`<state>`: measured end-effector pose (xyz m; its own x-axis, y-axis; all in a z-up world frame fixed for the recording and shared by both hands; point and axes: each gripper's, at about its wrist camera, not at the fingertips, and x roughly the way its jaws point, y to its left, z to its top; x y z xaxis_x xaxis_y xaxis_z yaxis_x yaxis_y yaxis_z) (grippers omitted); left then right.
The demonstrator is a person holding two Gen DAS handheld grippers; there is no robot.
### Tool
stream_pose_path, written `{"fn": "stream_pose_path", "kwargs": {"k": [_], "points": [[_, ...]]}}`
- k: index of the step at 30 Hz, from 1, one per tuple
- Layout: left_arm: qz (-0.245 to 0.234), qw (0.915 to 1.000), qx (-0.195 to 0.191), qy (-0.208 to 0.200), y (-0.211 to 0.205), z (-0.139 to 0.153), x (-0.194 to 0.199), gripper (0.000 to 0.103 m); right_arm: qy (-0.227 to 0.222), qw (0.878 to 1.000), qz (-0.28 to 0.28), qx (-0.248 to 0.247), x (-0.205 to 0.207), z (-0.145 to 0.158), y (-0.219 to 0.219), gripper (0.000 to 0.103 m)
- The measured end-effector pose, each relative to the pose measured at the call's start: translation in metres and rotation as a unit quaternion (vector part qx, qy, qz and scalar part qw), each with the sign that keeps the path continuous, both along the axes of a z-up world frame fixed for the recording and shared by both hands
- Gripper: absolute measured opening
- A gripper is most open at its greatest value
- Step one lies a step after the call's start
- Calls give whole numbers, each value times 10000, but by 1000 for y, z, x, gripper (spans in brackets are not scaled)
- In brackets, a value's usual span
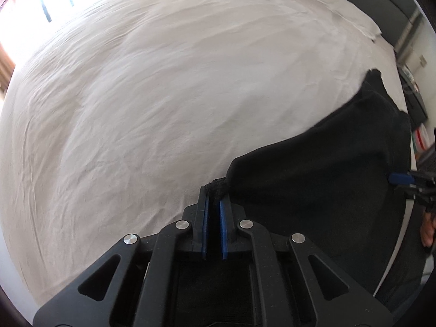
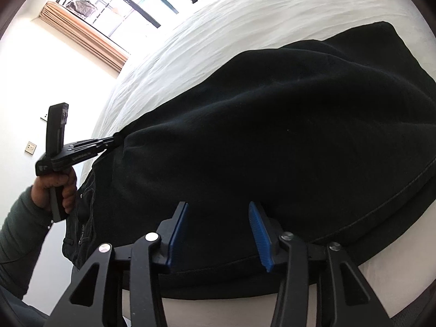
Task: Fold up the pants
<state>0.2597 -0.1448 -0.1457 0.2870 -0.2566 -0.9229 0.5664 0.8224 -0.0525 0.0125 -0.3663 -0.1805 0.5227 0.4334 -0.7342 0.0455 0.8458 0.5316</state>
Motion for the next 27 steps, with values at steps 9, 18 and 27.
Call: {"fn": "stream_pose_path", "kwargs": {"k": [9,18,27], "points": [[444,9989,-144,-80,22,16,8,23,-262,9986,-165,432,8,39,-18,49],[816,9930,-536,-659,21,62,-34,25,-286,9934,-919,627,86,13,-64,50],[465,9964,-648,273,-6,-6,-118,25,-388,9637,-2457,973,38,14,-157,58]]}}
